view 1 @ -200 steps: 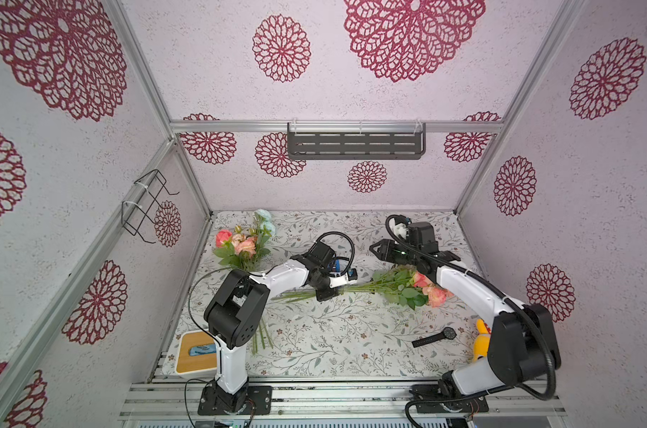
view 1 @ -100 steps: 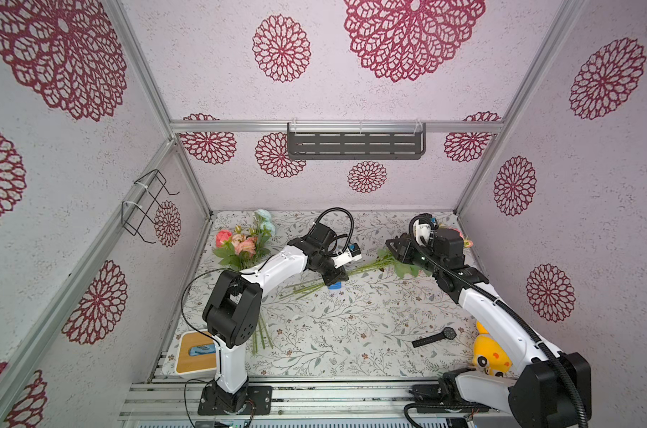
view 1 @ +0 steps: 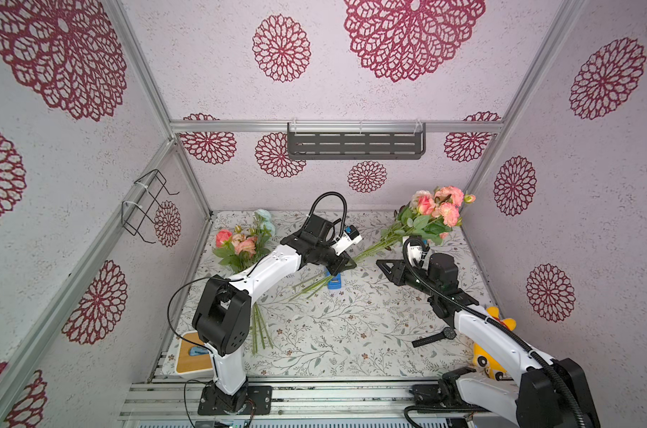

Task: Wrap bouquets with tape
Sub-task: Wrap the tape around the bouquet.

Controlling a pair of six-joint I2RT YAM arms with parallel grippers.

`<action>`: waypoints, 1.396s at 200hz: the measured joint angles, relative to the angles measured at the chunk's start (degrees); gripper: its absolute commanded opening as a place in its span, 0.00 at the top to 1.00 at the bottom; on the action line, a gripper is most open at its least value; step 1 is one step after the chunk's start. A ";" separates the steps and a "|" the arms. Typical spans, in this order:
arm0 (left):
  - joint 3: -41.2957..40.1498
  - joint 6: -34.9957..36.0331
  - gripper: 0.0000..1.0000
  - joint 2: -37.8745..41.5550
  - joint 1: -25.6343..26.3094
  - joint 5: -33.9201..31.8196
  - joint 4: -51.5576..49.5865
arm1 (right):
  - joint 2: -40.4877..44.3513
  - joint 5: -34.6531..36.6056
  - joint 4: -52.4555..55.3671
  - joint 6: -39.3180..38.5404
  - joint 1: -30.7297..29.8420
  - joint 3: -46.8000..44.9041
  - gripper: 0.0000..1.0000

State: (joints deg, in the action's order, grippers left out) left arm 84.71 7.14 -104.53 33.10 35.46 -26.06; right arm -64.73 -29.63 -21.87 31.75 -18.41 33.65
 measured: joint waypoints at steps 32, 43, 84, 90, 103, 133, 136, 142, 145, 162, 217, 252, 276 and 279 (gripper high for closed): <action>-4.81 -5.49 1.00 4.09 -0.24 1.88 7.06 | -1.97 0.94 -9.73 1.62 -0.35 -6.62 0.73; -6.29 -7.02 1.00 5.62 -0.35 2.86 9.33 | -3.98 1.14 -13.62 2.03 -0.33 -8.09 0.74; -8.46 -11.91 1.00 8.13 -0.46 6.86 18.12 | -15.50 1.55 -30.60 5.68 -0.35 -7.80 0.70; -9.33 -13.07 1.00 8.44 -0.50 7.67 20.09 | -17.53 1.51 -33.73 6.88 -0.35 -7.41 0.69; -11.37 -15.43 1.00 8.94 -0.63 9.09 24.35 | -22.18 1.29 -40.63 10.16 -0.35 -6.19 0.67; -14.12 -19.06 1.00 9.07 -1.33 11.52 29.90 | -30.49 0.55 -52.52 17.81 -0.37 -2.29 0.65; -14.29 -19.28 1.00 9.09 -1.44 11.72 30.23 | -30.86 0.44 -53.07 18.08 -0.35 -1.92 0.65; -14.62 -19.71 1.00 9.14 -1.68 12.04 30.84 | -31.39 0.22 -53.86 18.95 -0.37 -1.14 0.65; -14.78 -19.96 1.00 9.14 -1.81 12.17 31.10 | -31.52 0.17 -54.07 19.08 -0.39 -0.81 0.65; -16.17 -21.33 1.00 9.18 -2.71 13.14 33.29 | -31.47 -0.98 -55.54 19.98 -0.44 0.85 0.64; -21.31 -27.17 1.00 9.27 -5.40 16.13 41.94 | -31.50 -5.14 -55.36 20.98 -3.85 6.69 0.63; -23.58 -30.49 1.00 9.70 -7.04 17.62 47.25 | -31.54 -6.58 -57.20 23.52 -5.57 8.44 0.61; -23.91 -31.26 1.00 10.14 -7.43 17.90 48.78 | -31.54 -6.97 -57.13 24.57 -5.55 8.79 0.59; -23.91 -31.26 1.00 10.14 -7.45 17.94 49.03 | -31.54 -7.15 -57.13 24.81 -5.55 8.79 0.59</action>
State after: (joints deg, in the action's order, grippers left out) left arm 60.80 -24.12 -94.39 25.65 53.41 22.96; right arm -96.27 -36.77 -79.00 56.55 -23.97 42.44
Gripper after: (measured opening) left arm 0.115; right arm 0.401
